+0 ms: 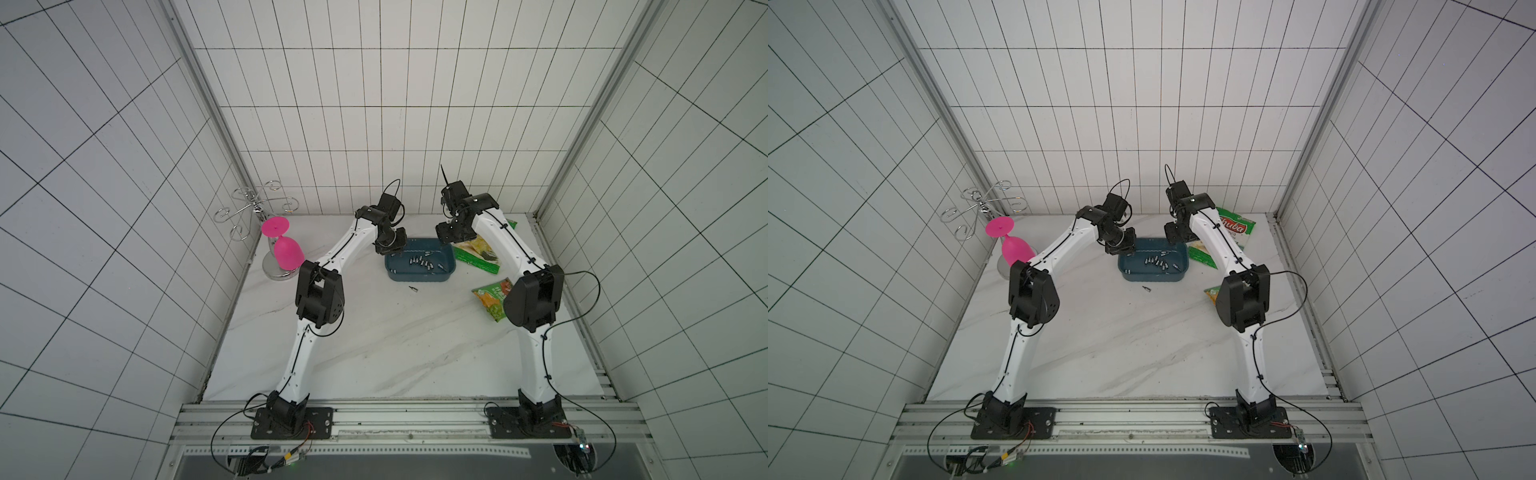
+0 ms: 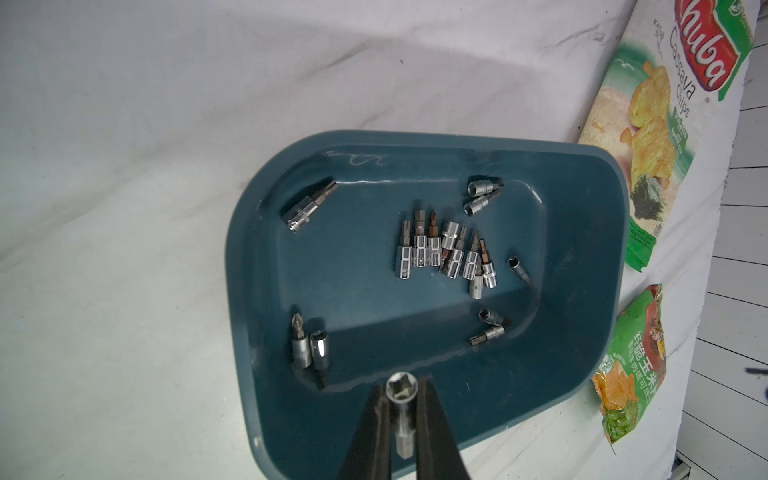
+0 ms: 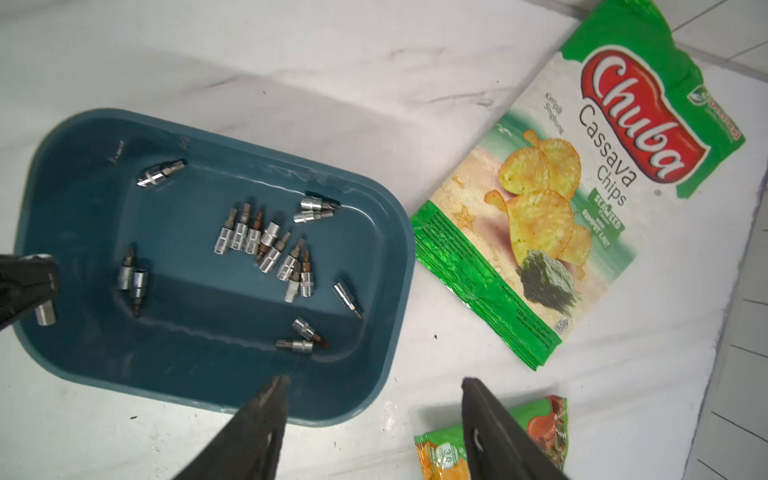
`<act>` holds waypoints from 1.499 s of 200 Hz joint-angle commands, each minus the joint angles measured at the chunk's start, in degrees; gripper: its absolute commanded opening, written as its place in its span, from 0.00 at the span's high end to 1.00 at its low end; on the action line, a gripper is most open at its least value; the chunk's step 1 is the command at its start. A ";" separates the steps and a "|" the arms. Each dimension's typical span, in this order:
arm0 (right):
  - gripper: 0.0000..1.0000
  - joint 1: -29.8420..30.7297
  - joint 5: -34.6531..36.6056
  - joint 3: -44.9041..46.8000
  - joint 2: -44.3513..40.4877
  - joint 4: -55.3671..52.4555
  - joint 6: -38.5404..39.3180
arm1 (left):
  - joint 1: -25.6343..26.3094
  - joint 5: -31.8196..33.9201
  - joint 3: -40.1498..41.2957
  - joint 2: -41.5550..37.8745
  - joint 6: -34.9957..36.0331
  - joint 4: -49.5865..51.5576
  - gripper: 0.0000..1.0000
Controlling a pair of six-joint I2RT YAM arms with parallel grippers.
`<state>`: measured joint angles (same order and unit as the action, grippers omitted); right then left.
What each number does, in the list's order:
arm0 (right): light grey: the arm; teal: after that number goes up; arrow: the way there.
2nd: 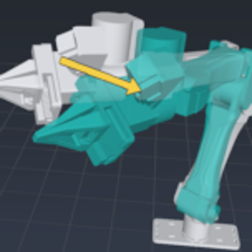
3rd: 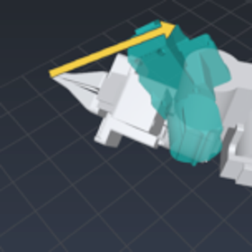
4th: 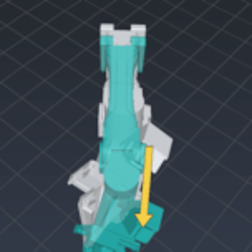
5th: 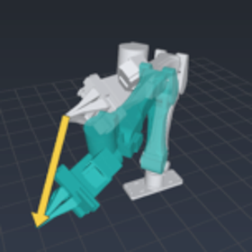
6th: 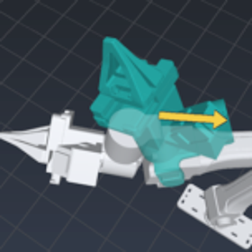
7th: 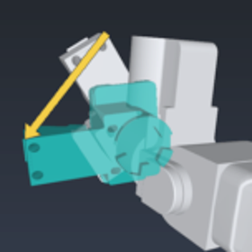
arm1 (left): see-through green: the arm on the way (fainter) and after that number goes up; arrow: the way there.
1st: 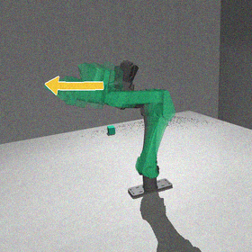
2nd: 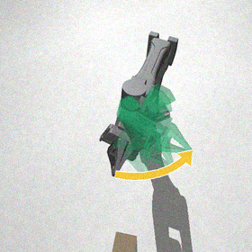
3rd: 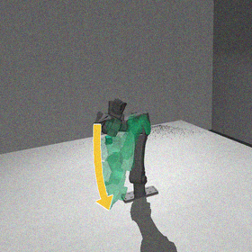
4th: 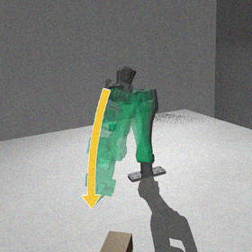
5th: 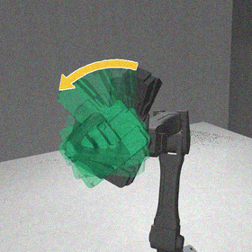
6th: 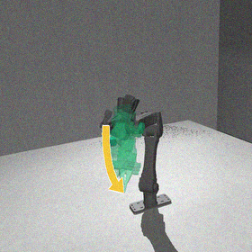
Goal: Put the bit on the desktop into the storage box
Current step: Place the screwdriver bit in the storage box.
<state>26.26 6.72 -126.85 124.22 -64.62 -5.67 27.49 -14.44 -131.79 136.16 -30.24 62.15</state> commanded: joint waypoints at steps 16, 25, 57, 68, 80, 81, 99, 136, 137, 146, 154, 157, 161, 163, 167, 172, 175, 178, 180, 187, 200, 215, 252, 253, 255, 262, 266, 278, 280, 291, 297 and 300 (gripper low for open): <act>0.30 -1.78 0.66 3.35 -5.76 -1.48 -1.71 | 0.80 2.29 -2.34 2.64 -1.07 -4.22 1.00; 0.30 -2.05 0.51 4.10 -6.30 -1.39 -1.80 | 1.14 3.10 -2.57 3.11 -1.09 -4.90 1.00; 0.30 -2.68 0.22 7.36 -8.39 -0.49 -1.89 | 2.22 6.27 -5.56 5.92 -1.07 -4.52 1.00; 0.30 -2.82 0.03 8.57 -8.97 0.12 -1.98 | 2.31 6.61 -6.31 6.84 -1.42 -4.17 1.00; 0.30 -2.92 -0.18 9.52 -9.50 0.51 -2.06 | 2.36 7.05 -6.38 7.56 -1.80 -4.06 1.00; 0.30 -2.98 -0.21 9.67 -9.52 0.58 -2.06 | 2.34 7.09 -6.38 7.59 -1.78 -4.06 1.00; 0.30 -3.07 -0.56 10.79 -9.94 1.14 -2.15 | 2.39 7.74 -6.38 8.41 -2.03 -3.92 1.00; 0.30 -3.07 -1.10 12.49 -10.32 1.90 -2.24 | 2.39 9.38 -6.70 9.79 -1.98 -3.37 1.00; 0.30 -3.11 -1.10 12.49 -10.36 1.93 -2.24 | 2.35 9.44 -6.71 9.86 -1.96 -3.36 1.00; 0.30 -3.18 -1.25 12.89 -10.49 2.10 -2.24 | 2.34 9.77 -7.02 10.30 -1.85 -3.03 1.00; 0.30 -3.19 -1.35 13.20 -10.65 2.29 -2.32 | 2.39 9.84 -7.22 10.78 -1.82 -2.79 1.00; 0.30 -3.16 -1.40 13.35 -10.67 2.38 -2.33 | 2.40 9.91 -7.38 10.91 -1.76 -2.63 1.00; 0.30 -3.15 -1.44 13.50 -10.77 2.48 -2.40 | 2.39 10.08 -7.63 11.18 -1.84 -2.42 1.00; 0.30 -3.15 -1.51 13.54 -10.76 2.48 -2.41 | 2.39 10.12 -7.79 11.29 -1.84 -2.28 1.00; 0.30 -3.16 -1.53 13.62 -10.76 2.48 -2.41 | 2.38 10.18 -7.94 11.57 -1.85 -2.01 1.00; 0.30 -3.16 -1.62 13.79 -10.76 2.57 -2.41 | 2.39 10.28 -8.31 11.86 -1.78 -1.72 1.00; 0.30 -3.17 -1.62 13.88 -10.82 2.61 -2.48 | 2.40 10.35 -8.38 12.08 -1.76 -1.57 1.00; 0.30 -3.19 -1.62 13.97 -10.84 2.65 -2.50 | 2.38 10.39 -8.54 12.15 -1.80 -1.44 1.00; 0.30 -3.16 -1.62 14.05 -10.82 2.70 -2.50 | 2.39 10.39 -8.63 12.23 -1.81 -1.36 1.00; 0.30 -3.17 -1.71 14.36 -10.93 2.83 -2.50 | 2.40 10.39 -8.67 12.50 -1.75 -1.24 1.00; 0.30 -3.22 -1.95 14.93 -11.10 3.16 -2.59 | 2.40 10.47 -8.89 12.86 -1.81 -1.03 1.00; 0.30 -3.16 -2.06 15.79 -11.41 3.50 -2.76 | 2.42 10.39 -9.09 13.23 -1.83 -0.85 1.00; 0.30 -3.17 -2.50 17.48 -12.16 4.40 -3.03 | 2.83 10.93 -10.58 14.52 -1.63 0.22 1.00; 0.30 -3.16 -2.50 17.45 -12.16 4.41 -3.03 | 2.84 10.93 -10.63 14.55 -1.65 0.28 1.00; 0.30 -3.19 -2.52 17.43 -12.16 4.41 -3.03 | 2.84 10.92 -10.69 14.61 -1.66 0.33 1.00; 0.30 -3.19 -2.63 17.56 -12.19 4.50 -3.03 | 2.92 11.20 -11.06 14.96 -1.71 0.71 1.00; 0.30 -3.15 -2.68 17.71 -12.25 4.50 -3.03 | 3.01 11.37 -11.25 15.21 -1.66 1.00 1.00; 0.30 -3.19 -2.92 17.86 -12.42 4.66 -3.05 | 3.10 11.54 -12.10 16.01 -1.75 2.02 1.00; 0.30 -3.18 -2.98 17.97 -12.42 4.72 -3.10 | 3.10 11.54 -12.27 16.16 -1.82 2.21 1.00; 0.30 -3.17 -3.49 18.41 -12.72 5.08 -3.12 | 3.18 11.62 -12.54 16.58 -1.94 2.79 1.00; 0.30 -3.15 -3.84 18.69 -12.78 5.22 -3.12 | 3.19 11.62 -12.55 16.69 -2.06 2.96 1.00; 0.30 -3.19 -3.98 18.82 -12.86 5.34 -3.12 | 3.19 11.62 -12.59 16.76 -2.02 2.98 1.00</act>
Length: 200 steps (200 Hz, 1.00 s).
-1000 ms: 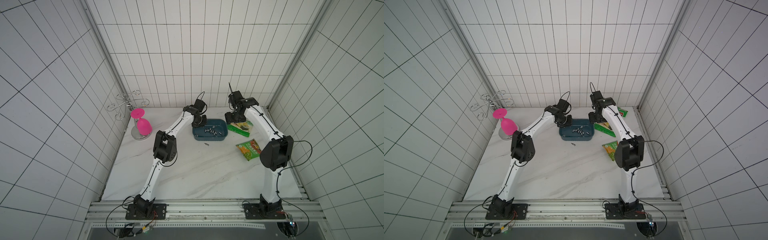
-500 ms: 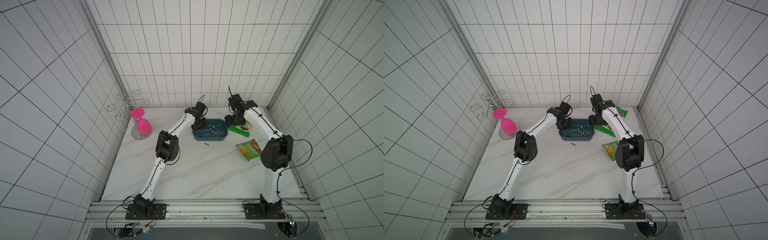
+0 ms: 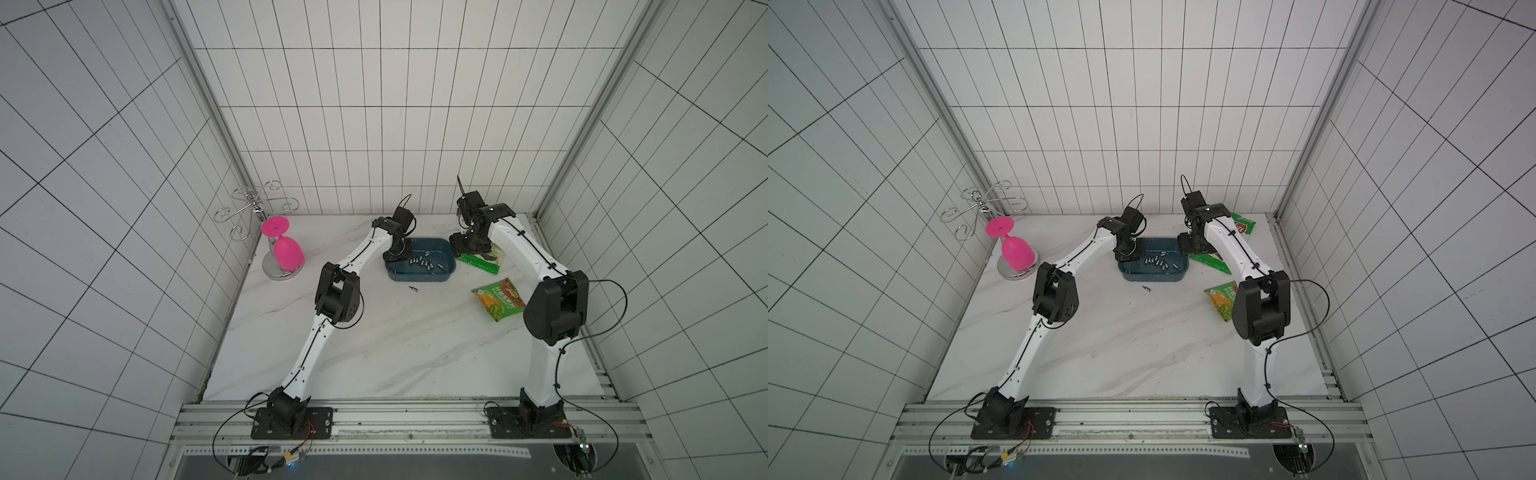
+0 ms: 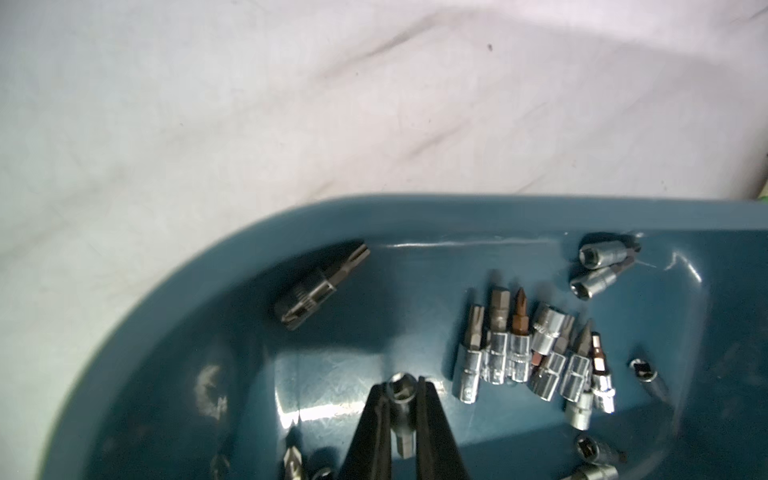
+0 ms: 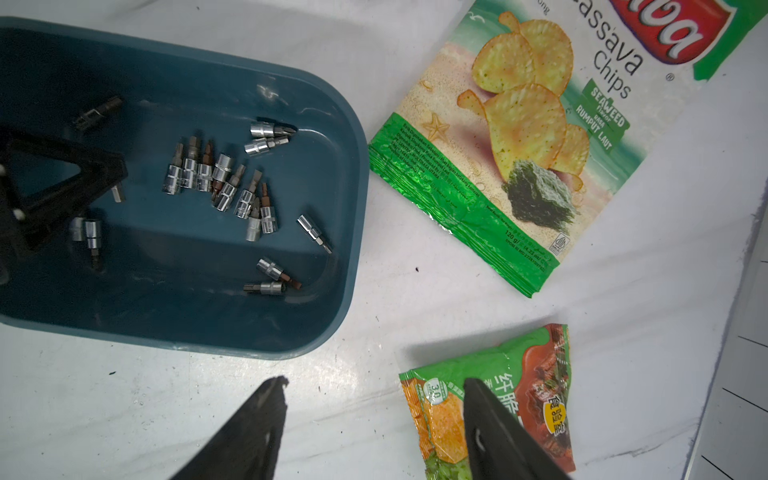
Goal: Put the bit on the desktop into the storage box
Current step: Place the screwdriver bit in the storage box.
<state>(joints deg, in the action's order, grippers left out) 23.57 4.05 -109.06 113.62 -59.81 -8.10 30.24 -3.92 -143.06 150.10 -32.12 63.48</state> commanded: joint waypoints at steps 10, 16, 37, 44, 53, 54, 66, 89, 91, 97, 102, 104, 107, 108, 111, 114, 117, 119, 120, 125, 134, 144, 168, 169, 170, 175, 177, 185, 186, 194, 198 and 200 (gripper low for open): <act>0.30 -0.37 -1.65 1.70 -2.57 1.15 -0.69 | 0.48 1.18 -1.21 2.91 -0.17 1.80 1.00; 0.30 -0.45 -1.83 2.19 -2.69 1.48 -0.77 | 0.44 1.22 -1.26 2.84 -0.18 1.82 1.00; 0.30 -0.42 -2.36 3.61 -3.16 2.38 -0.87 | 0.43 1.37 -1.30 2.83 -0.07 1.82 1.00; 0.30 -0.35 -2.43 3.99 -3.28 2.59 -0.91 | 0.43 1.21 -1.25 2.85 -0.10 1.82 1.00; 0.30 -0.30 -2.60 4.51 -3.53 2.96 -0.95 | 0.43 1.11 -1.26 2.75 -0.05 1.91 1.00; 0.30 -0.34 -2.62 4.58 -3.60 3.04 -0.95 | 0.43 1.07 -1.25 2.74 -0.05 1.91 1.00; 0.30 -0.18 -3.10 5.69 -4.05 4.00 -0.89 | 0.43 0.96 -1.25 2.57 0.01 1.91 0.96; 0.30 0.11 -4.00 8.74 -5.20 6.29 -0.95 | 0.43 0.76 -1.10 1.72 0.15 1.91 0.69; 0.30 0.15 -4.04 8.98 -5.26 6.46 -0.95 | 0.43 0.76 -1.04 1.65 0.20 1.91 0.67; 0.30 0.24 -4.13 9.73 -5.42 6.92 -0.95 | 0.43 0.76 -1.02 1.31 0.25 1.91 0.63; 0.30 0.41 -4.14 10.26 -5.51 7.14 -0.95 | 0.43 0.84 -0.92 1.04 0.29 1.82 0.60; 0.30 0.46 -4.14 10.40 -5.58 7.20 -0.95 | 0.43 0.85 -0.90 0.93 0.30 1.82 0.59; 0.30 0.58 -4.14 10.62 -5.60 7.25 -0.95 | 0.43 0.80 -0.92 0.78 0.30 1.75 0.57; 0.30 0.68 -4.14 10.71 -5.65 7.25 -0.95 | 0.43 0.78 -0.96 0.70 0.26 1.74 0.57; 0.30 0.76 -4.14 10.95 -5.69 7.30 -0.95 | 0.43 0.84 -0.91 0.57 0.34 1.69 0.56; 0.30 0.89 -4.16 11.15 -5.77 7.41 -0.95 | 0.43 0.85 -0.90 0.43 0.38 1.65 0.55; 0.30 1.00 -4.15 11.42 -5.86 7.50 -0.95 | 0.43 0.92 -0.90 0.30 0.40 1.64 0.54; 0.30 1.07 -4.14 11.59 -5.93 7.62 -0.95 | 0.43 0.93 -0.90 0.17 0.39 1.58 0.53; 0.30 1.14 -4.14 11.67 -5.99 7.66 -0.95 | 0.43 0.98 -0.94 0.14 0.39 1.57 0.53; 0.30 1.42 -4.06 12.14 -6.25 7.98 -0.95 | 0.43 1.02 -0.90 -0.06 0.39 1.49 0.52; 0.30 1.81 -4.05 13.24 -6.92 8.81 -0.70 | 0.43 0.87 -0.90 -0.65 0.39 1.25 0.50; 0.30 2.37 -4.10 14.91 -8.04 9.97 -0.60 | 0.43 0.27 -1.03 -1.55 0.39 0.96 0.49; 0.29 3.51 -5.11 20.43 -11.99 14.19 -0.67 | 0.39 -0.14 -0.82 -5.48 0.08 0.06 0.48; 0.29 3.59 -5.11 20.67 -12.23 14.41 -0.68 | 0.37 -0.13 -0.82 -5.68 0.06 0.06 0.48; 0.29 3.72 -5.11 20.92 -12.43 14.70 -0.69 | 0.31 -0.13 -0.81 -5.86 0.00 0.02 0.48; 0.29 4.08 -5.19 22.40 -13.64 15.95 -0.82 | 0.18 -0.20 -0.81 -6.88 -0.19 -0.03 0.48; 0.29 4.21 -5.19 22.99 -14.10 16.46 -0.90 | 0.11 -0.27 -0.83 -7.27 -0.26 -0.03 0.48; 0.29 4.98 -5.41 25.36 -16.07 18.35 -1.12 | -0.28 -0.59 -0.73 -8.79 -0.56 0.19 0.48; 0.29 5.03 -5.43 25.59 -16.24 18.87 -1.12 | -0.32 -0.66 -0.73 -8.96 -0.61 0.21 0.48; 0.29 6.05 -5.46 28.16 -18.14 21.37 -1.38 | -0.79 -1.03 -0.43 -10.82 -0.99 0.37 0.47; 0.29 6.57 -5.38 29.43 -19.03 22.59 -1.54 | -1.02 -1.22 -0.11 -11.76 -1.14 0.48 0.47; 0.29 6.79 -5.44 30.15 -19.44 23.11 -1.61 | -1.16 -1.25 0.09 -12.31 -1.22 0.56 0.47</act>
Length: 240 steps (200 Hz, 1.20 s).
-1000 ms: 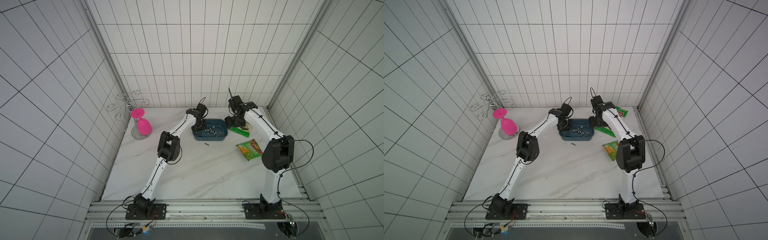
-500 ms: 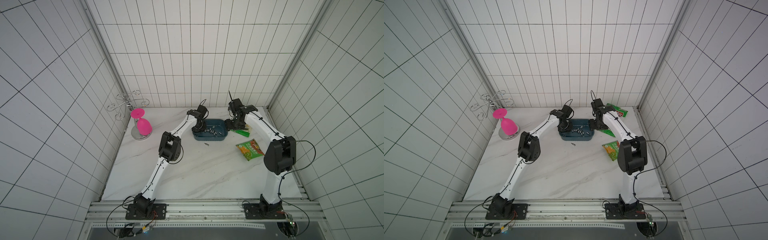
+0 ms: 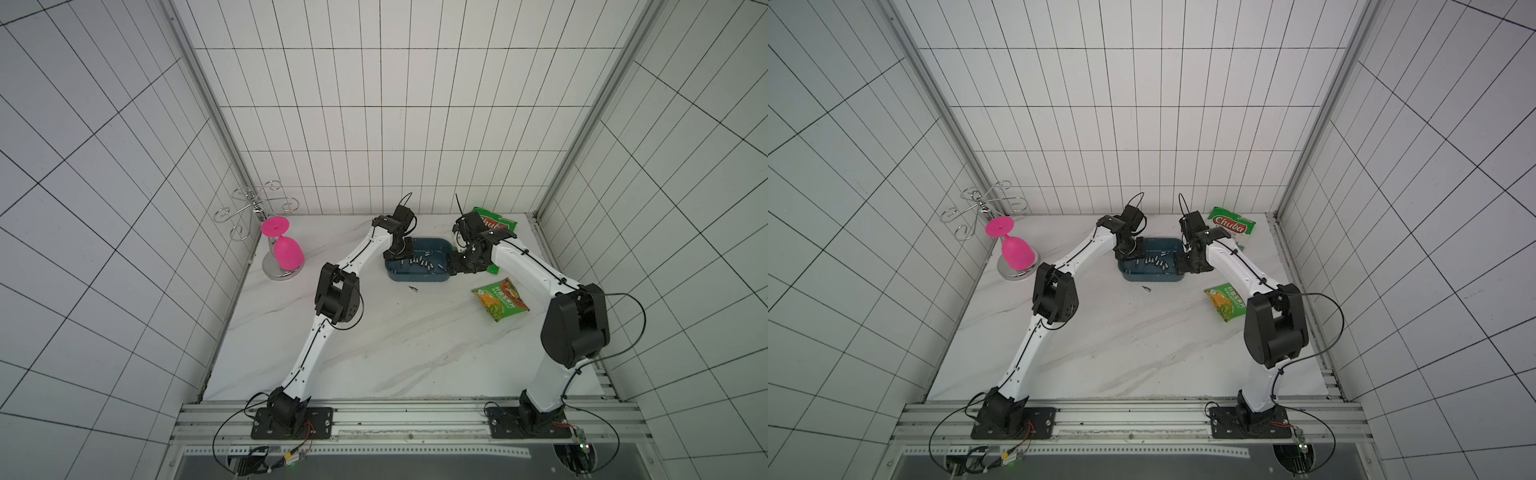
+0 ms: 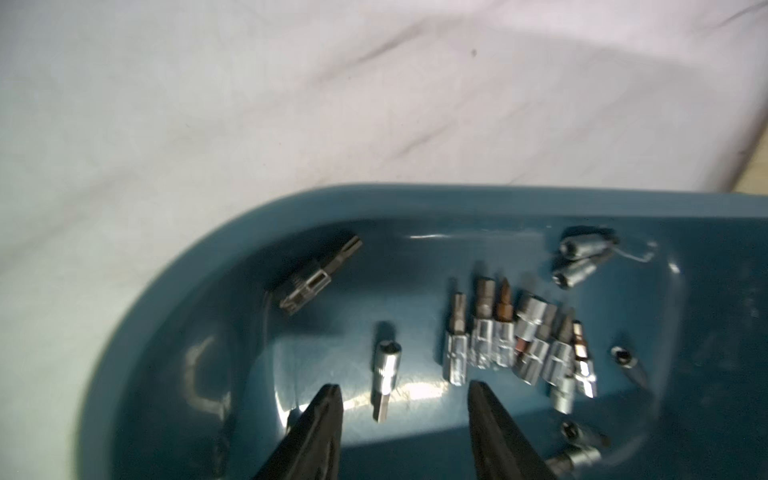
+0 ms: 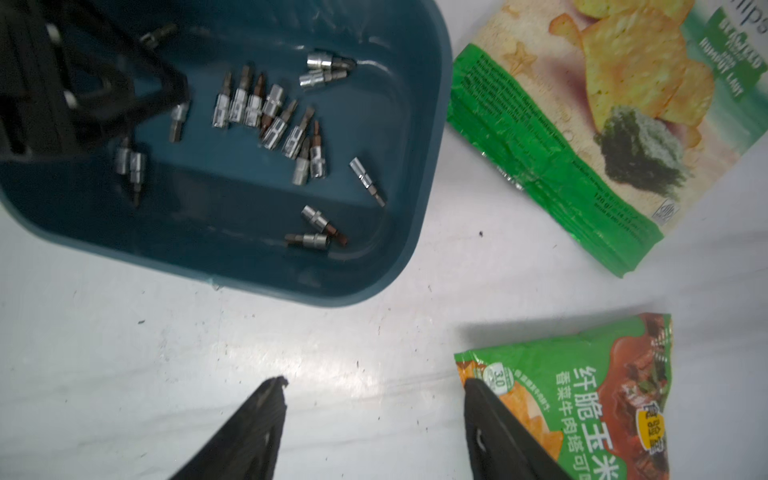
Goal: Put the bit on the desktop into the storage box
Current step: Place the screwdriver bit in the storage box, then pick up the screwdriver bit from the center of the board.
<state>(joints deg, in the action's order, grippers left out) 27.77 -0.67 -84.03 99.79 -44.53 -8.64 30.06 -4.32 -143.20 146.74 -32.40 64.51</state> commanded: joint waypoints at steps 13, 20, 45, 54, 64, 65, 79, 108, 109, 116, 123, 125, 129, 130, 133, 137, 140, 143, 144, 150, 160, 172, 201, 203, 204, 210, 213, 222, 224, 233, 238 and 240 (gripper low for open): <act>0.28 4.44 -0.40 8.29 -7.45 10.71 -1.60 | -1.77 -1.18 2.05 -12.42 -1.08 -0.01 0.46; 0.28 5.45 -0.37 9.87 -8.04 11.96 -1.85 | -2.23 -1.38 3.89 -14.66 -1.09 0.00 0.45; 0.28 8.92 -0.69 15.65 -9.26 18.01 -2.87 | -4.14 -2.04 12.93 -23.43 -1.04 -0.43 0.43; 0.28 9.99 -0.99 17.79 -9.43 20.73 -3.51 | -4.93 -2.59 16.65 -26.56 -1.18 -0.44 0.43; 0.28 11.11 -1.05 20.24 -9.52 23.72 -4.36 | -5.87 -3.29 20.66 -30.12 -1.23 -0.53 0.42; 0.28 11.27 -1.03 20.45 -9.52 24.19 -4.45 | -5.88 -3.31 21.02 -30.42 -1.25 -0.53 0.42; 0.24 13.25 0.10 24.61 -10.19 30.19 -5.75 | -6.72 -3.17 27.32 -35.18 -1.17 -0.84 0.42; 0.21 15.77 2.43 30.90 -10.10 40.50 -8.23 | -8.45 -2.62 42.92 -45.41 -1.58 -4.78 0.41; 0.21 15.84 2.60 31.01 -10.03 40.80 -8.28 | -8.54 -2.63 43.40 -45.71 -1.64 -4.94 0.42; 0.21 16.22 3.12 31.96 -9.68 42.49 -8.49 | -9.12 -3.03 47.21 -47.97 -1.99 -6.19 0.42; 0.21 16.64 4.18 32.89 -9.25 44.09 -8.58 | -9.68 -3.43 50.78 -49.98 -2.34 -7.38 0.42; 0.21 16.75 4.42 33.17 -9.15 44.53 -8.65 | -9.85 -3.55 51.62 -50.50 -2.45 -7.69 0.42; 0.21 16.85 4.81 33.84 -8.89 45.65 -8.82 | -10.12 -3.72 53.45 -51.56 -2.55 -8.35 0.41; 0.21 16.91 4.89 33.97 -8.86 45.93 -8.83 | -10.20 -3.79 53.98 -51.82 -2.61 -8.53 0.42; 0.21 16.96 4.93 34.43 -8.61 46.75 -8.91 | -10.40 -3.91 55.19 -52.57 -2.68 -8.99 0.41; 0.21 16.97 5.20 34.89 -8.30 47.75 -9.01 | -10.67 -4.01 56.75 -53.44 -2.80 -9.48 0.41; 0.21 16.97 5.24 35.12 -7.96 48.17 -9.14 | -10.86 -4.15 57.85 -54.22 -2.92 -9.73 0.41; 0.21 16.97 5.47 35.28 -7.74 48.70 -9.12 | -11.04 -4.27 58.92 -54.66 -2.93 -10.17 0.41; 0.21 16.97 5.44 35.35 -7.62 48.86 -9.12 | -11.10 -4.33 59.18 -54.82 -2.93 -10.27 0.41; 0.21 17.03 5.57 35.66 -6.98 50.04 -9.11 | -11.48 -4.51 61.10 -55.76 -3.00 -10.89 0.41; 0.21 17.05 5.83 35.78 -5.59 51.51 -9.19 | -12.07 -4.77 63.61 -56.99 -3.02 -11.55 0.41; 0.20 17.05 6.07 35.25 -3.43 53.07 -9.03 | -12.73 -4.89 65.72 -58.05 -3.02 -11.88 0.41; 0.21 17.05 6.89 34.28 1.51 57.59 -8.85 | -13.91 -4.66 69.05 -59.21 -2.28 -12.13 0.41; 0.21 17.05 6.97 34.28 1.80 57.97 -8.89 | -14.01 -4.67 69.27 -59.20 -2.17 -12.13 0.41; 0.21 17.05 7.03 34.28 1.94 58.11 -8.91 | -14.04 -4.66 69.32 -59.24 -2.16 -12.13 0.41; 0.21 17.06 7.24 34.22 2.73 58.92 -8.93 | -14.31 -4.79 69.86 -59.50 -2.01 -12.10 0.41; 0.21 17.06 7.40 34.20 3.07 59.25 -8.93 | -14.47 -4.80 70.09 -59.61 -1.97 -12.12 0.41; 0.21 17.14 7.89 34.28 3.85 60.20 -8.85 | -14.97 -4.89 70.91 -60.06 -1.72 -12.17 0.41; 0.21 17.14 8.05 34.33 3.97 60.36 -8.85 | -15.11 -4.91 71.07 -60.14 -1.71 -12.12 0.41; 0.21 17.14 8.60 34.45 4.42 61.08 -8.72 | -15.66 -4.99 71.91 -60.63 -1.65 -12.42 0.41; 0.21 17.15 8.81 34.46 4.65 61.41 -8.59 | -15.96 -5.21 72.36 -60.92 -1.70 -12.55 0.41; 0.21 17.14 8.88 34.41 4.76 61.48 -8.54 | -16.10 -5.29 72.53 -61.10 -1.68 -12.65 0.41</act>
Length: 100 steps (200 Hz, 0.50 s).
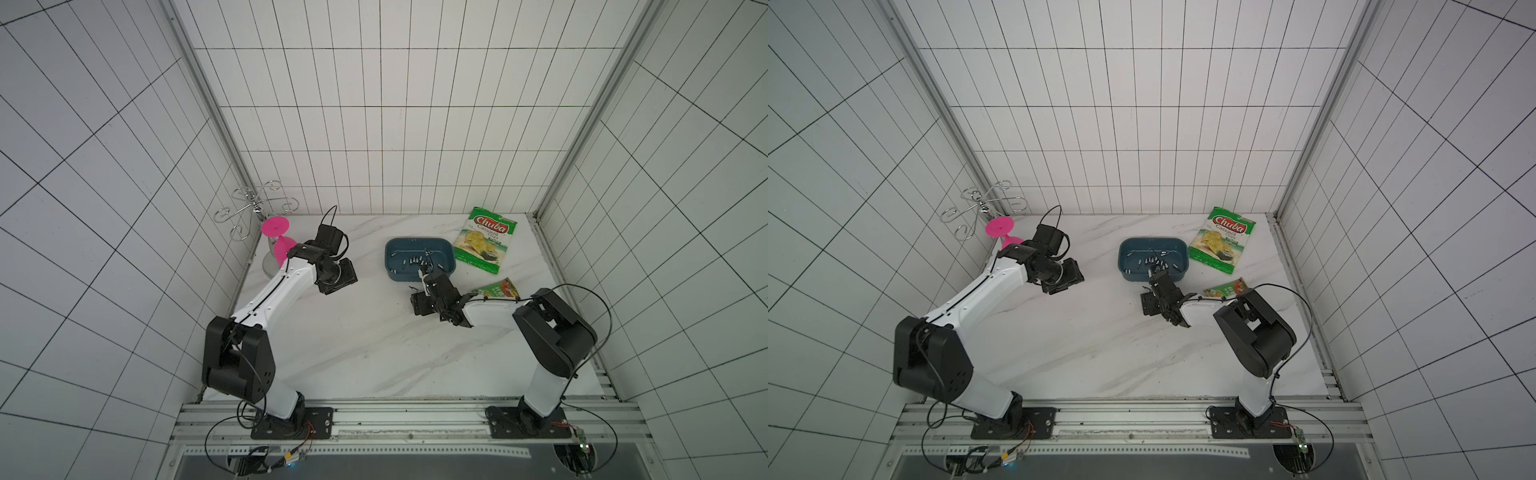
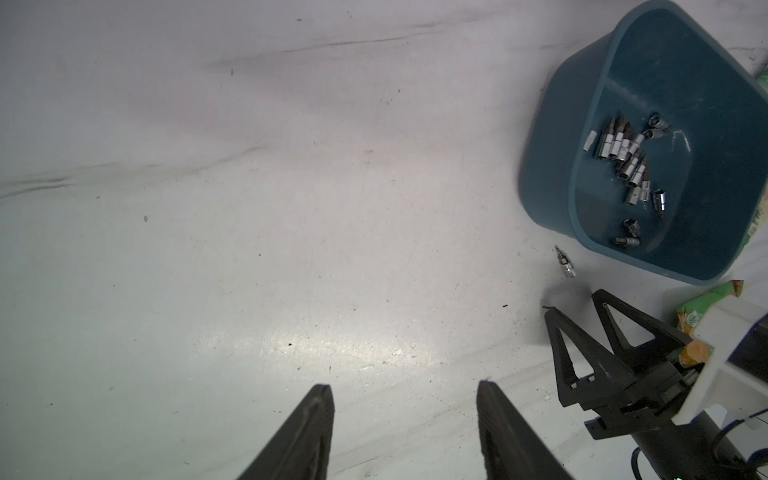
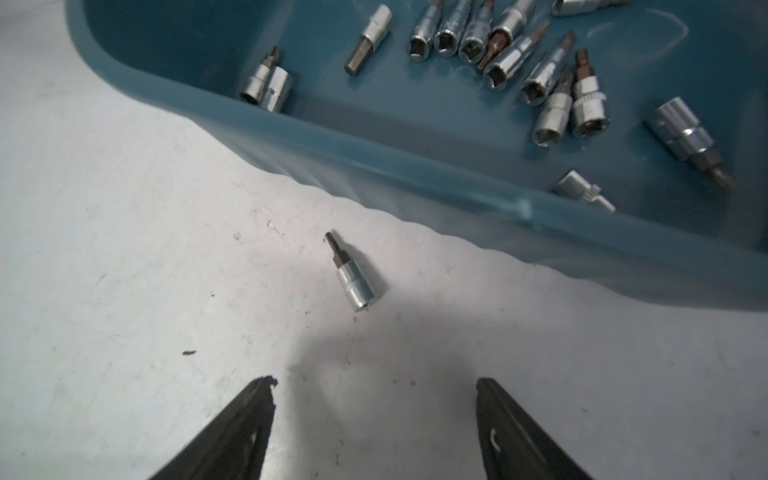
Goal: Put the bit on the desktop into the storage box
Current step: Pick up the screwdriver bit from the center of the board.
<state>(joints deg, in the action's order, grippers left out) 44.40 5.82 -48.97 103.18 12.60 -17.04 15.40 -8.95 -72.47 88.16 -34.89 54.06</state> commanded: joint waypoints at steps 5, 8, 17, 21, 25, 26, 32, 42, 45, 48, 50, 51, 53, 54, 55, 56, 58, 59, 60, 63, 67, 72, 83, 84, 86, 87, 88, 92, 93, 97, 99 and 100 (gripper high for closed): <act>0.21 0.59 2.59 -0.69 1.70 4.64 -0.04 | -1.74 -0.80 2.18 -2.72 0.79 -2.44 0.41; 0.22 0.60 2.72 -0.75 1.94 4.83 0.06 | -1.88 -0.88 2.38 -2.87 0.79 -2.54 0.41; 0.22 0.60 2.79 -1.10 2.73 5.02 0.38 | -2.27 -1.06 2.85 -3.16 0.79 -2.89 0.41; 0.22 0.60 2.72 -1.27 3.08 5.11 0.50 | -2.44 -1.11 3.01 -3.23 0.79 -2.89 0.41; 0.22 0.60 2.70 -1.42 3.43 5.34 0.55 | -2.54 -1.22 3.15 -3.26 0.85 -2.99 0.41; 0.22 0.60 2.70 -1.45 3.52 5.38 0.58 | -2.55 -1.23 3.13 -3.26 0.87 -2.99 0.41; 0.22 0.60 2.70 -1.67 4.05 5.46 0.69 | -2.65 -1.33 3.21 -3.26 0.96 -2.92 0.41; 0.23 0.60 2.55 -2.10 4.84 5.66 0.77 | -2.82 -1.33 3.30 -3.22 1.13 -2.87 0.41; 0.24 0.60 2.45 -2.28 5.11 5.60 0.85 | -2.87 -1.29 3.36 -3.30 1.14 -2.87 0.41; 0.24 0.66 2.37 -2.46 5.29 5.55 0.93 | -2.91 -1.33 3.38 -3.26 1.22 -2.87 0.41; 0.24 0.68 2.35 -2.58 5.39 5.47 0.95 | -2.92 -1.33 3.45 -3.26 1.23 -2.86 0.41; 0.24 0.68 2.35 -2.60 5.47 5.44 0.99 | -2.92 -1.33 3.51 -3.26 1.28 -2.84 0.41; 0.25 0.68 2.31 -2.75 5.59 5.38 1.07 | -2.98 -1.33 3.48 -3.26 1.31 -2.89 0.41; 0.25 0.73 2.33 -2.82 5.66 5.35 1.10 | -2.99 -1.33 3.52 -3.26 1.31 -2.86 0.41; 0.25 0.75 2.34 -2.85 5.73 5.34 1.12 | -3.00 -1.33 3.58 -3.30 1.32 -2.84 0.41; 0.25 0.76 2.34 -2.91 5.77 5.34 1.12 | -3.05 -1.33 3.57 -3.32 1.28 -2.83 0.41; 0.25 0.77 2.35 -3.02 5.84 5.33 1.19 | -3.08 -1.29 3.61 -3.34 1.35 -2.78 0.41; 0.25 0.77 2.35 -3.04 5.91 5.29 1.25 | -3.09 -1.27 3.63 -3.34 1.38 -2.80 0.41; 0.25 0.82 2.35 -3.14 5.99 5.26 1.28 | -3.09 -1.26 3.68 -3.39 1.39 -2.81 0.41; 0.25 0.86 2.35 -3.27 6.15 5.20 1.35 | -3.14 -1.25 3.73 -3.43 1.41 -2.80 0.41; 0.25 0.86 2.35 -3.51 6.43 5.08 1.39 | -3.18 -1.24 3.80 -3.48 1.48 -2.68 0.41; 0.25 0.86 2.35 -3.84 6.73 4.91 1.46 | -3.31 -1.20 3.91 -3.63 1.49 -2.73 0.41; 0.25 0.86 2.27 -4.43 7.38 4.56 1.72 | -3.44 -1.16 4.16 -3.77 1.58 -2.69 0.41; 0.25 0.86 2.27 -4.49 7.43 4.55 1.73 | -3.44 -1.16 4.17 -3.82 1.58 -2.71 0.41; 0.25 0.91 2.20 -4.58 7.58 4.41 1.74 | -3.51 -1.16 4.24 -3.79 1.58 -2.69 0.41; 0.25 0.88 2.23 -4.66 7.66 4.39 1.74 | -3.52 -1.16 4.25 -3.83 1.58 -2.71 0.41; 0.26 0.87 2.24 -4.74 7.70 4.33 1.74 | -3.53 -1.16 4.26 -3.85 1.58 -2.72 0.41; 0.26 0.86 2.18 -4.92 7.79 4.20 1.79 | -3.57 -1.16 4.34 -3.88 1.58 -2.67 0.41; 0.26 0.86 2.18 -4.96 7.86 4.19 1.81 | -3.59 -1.16 4.35 -3.87 1.58 -2.66 0.41; 0.26 0.86 2.10 -5.07 8.04 4.07 1.83 | -3.62 -1.16 4.36 -3.94 1.56 -2.73 0.41; 0.27 0.86 2.07 -5.14 8.10 4.02 1.83 | -3.62 -1.16 4.42 -3.96 1.58 -2.69 0.41; 0.27 0.86 2.08 -5.20 8.14 3.97 1.83 | -3.62 -1.16 4.43 -3.96 1.58 -2.71 0.41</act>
<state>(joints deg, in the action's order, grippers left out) 44.75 7.97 -52.95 109.03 18.39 -15.70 12.27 -9.98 -68.79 86.08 -34.30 52.47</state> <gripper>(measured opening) 0.742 0.587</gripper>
